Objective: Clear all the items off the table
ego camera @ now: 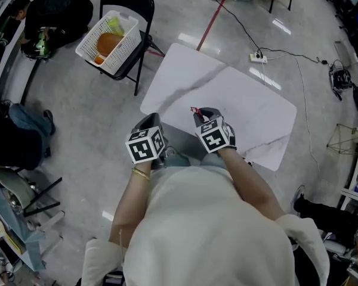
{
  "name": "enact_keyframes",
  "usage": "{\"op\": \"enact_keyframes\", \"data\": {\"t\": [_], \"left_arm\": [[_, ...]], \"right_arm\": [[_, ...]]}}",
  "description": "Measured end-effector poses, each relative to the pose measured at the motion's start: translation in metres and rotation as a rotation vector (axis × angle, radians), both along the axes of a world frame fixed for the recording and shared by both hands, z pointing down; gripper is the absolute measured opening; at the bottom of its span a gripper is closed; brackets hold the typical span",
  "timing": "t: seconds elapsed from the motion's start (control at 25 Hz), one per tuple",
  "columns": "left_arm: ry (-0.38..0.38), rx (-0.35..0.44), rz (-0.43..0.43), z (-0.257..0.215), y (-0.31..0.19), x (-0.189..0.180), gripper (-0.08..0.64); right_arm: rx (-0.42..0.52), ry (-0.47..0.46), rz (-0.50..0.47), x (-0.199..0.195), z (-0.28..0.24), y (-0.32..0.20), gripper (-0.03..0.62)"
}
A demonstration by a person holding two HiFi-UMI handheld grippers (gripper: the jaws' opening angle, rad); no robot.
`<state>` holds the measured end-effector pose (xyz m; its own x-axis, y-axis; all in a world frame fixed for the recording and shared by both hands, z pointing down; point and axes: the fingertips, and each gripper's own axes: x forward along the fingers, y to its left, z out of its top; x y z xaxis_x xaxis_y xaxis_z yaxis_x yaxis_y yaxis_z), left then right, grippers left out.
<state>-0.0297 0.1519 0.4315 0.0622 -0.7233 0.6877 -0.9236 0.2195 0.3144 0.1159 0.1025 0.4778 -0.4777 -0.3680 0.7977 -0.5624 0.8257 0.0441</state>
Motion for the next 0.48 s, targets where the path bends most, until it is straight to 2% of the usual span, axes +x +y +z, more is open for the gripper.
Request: {"op": "enact_keyframes", "data": {"t": [0.48], "left_arm": [[-0.011, 0.005, -0.073, 0.001, 0.032, -0.097, 0.009]], "right_arm": [[0.013, -0.018, -0.097, -0.108, -0.004, 0.016, 0.058]]}}
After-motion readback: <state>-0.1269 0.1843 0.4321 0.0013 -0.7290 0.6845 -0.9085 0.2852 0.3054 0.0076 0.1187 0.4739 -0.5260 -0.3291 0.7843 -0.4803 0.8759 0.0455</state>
